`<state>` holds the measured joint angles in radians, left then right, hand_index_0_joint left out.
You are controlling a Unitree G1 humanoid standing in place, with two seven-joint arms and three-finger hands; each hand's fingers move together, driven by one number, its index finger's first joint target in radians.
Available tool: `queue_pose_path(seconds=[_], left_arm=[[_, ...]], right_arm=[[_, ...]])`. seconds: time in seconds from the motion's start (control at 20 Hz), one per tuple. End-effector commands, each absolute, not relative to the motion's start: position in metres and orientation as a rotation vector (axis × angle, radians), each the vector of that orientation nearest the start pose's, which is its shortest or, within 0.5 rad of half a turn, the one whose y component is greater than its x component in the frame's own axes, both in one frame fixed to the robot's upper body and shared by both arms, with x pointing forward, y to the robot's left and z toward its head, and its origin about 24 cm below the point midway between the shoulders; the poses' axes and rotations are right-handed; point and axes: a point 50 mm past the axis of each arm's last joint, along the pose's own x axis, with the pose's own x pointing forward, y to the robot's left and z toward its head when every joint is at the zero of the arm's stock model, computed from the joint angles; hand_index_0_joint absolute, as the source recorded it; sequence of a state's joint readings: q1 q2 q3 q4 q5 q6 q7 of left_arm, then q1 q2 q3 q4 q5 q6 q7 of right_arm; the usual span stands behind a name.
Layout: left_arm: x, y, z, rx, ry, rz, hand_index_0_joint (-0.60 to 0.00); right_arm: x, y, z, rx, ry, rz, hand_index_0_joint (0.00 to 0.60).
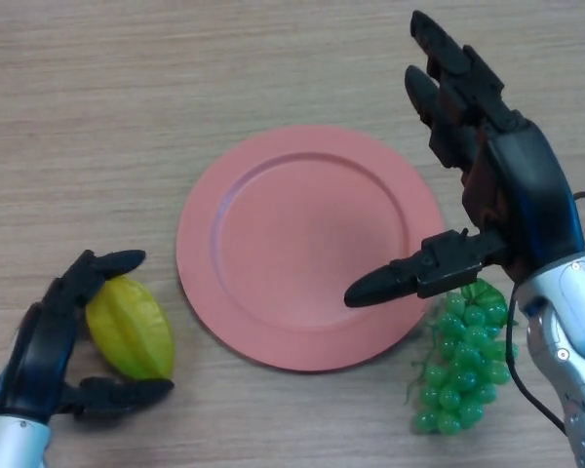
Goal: Pick up the yellow starfruit and place it on the plate
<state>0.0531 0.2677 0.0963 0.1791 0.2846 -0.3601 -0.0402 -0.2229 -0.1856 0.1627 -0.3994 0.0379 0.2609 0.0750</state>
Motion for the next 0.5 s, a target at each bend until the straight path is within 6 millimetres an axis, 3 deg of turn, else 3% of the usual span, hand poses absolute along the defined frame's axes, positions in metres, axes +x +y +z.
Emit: queue_pose_path(seconds=[0.05,0.3,0.5], left_arm=[[0.235,0.218,0.057,0.560,-0.245,-0.038,-0.600],[0.224,0.221,0.094,0.786,-0.469,0.009,-0.600],[0.226,0.214,0.116,0.947,-0.598,0.102,-0.600]], right_arm=[[0.257,-0.124,0.191,-0.137,-0.538,0.290,0.000],[0.258,-0.128,0.190,-0.139,-0.523,0.299,0.000],[0.257,-0.133,0.193,-0.140,-0.517,0.306,0.000]])
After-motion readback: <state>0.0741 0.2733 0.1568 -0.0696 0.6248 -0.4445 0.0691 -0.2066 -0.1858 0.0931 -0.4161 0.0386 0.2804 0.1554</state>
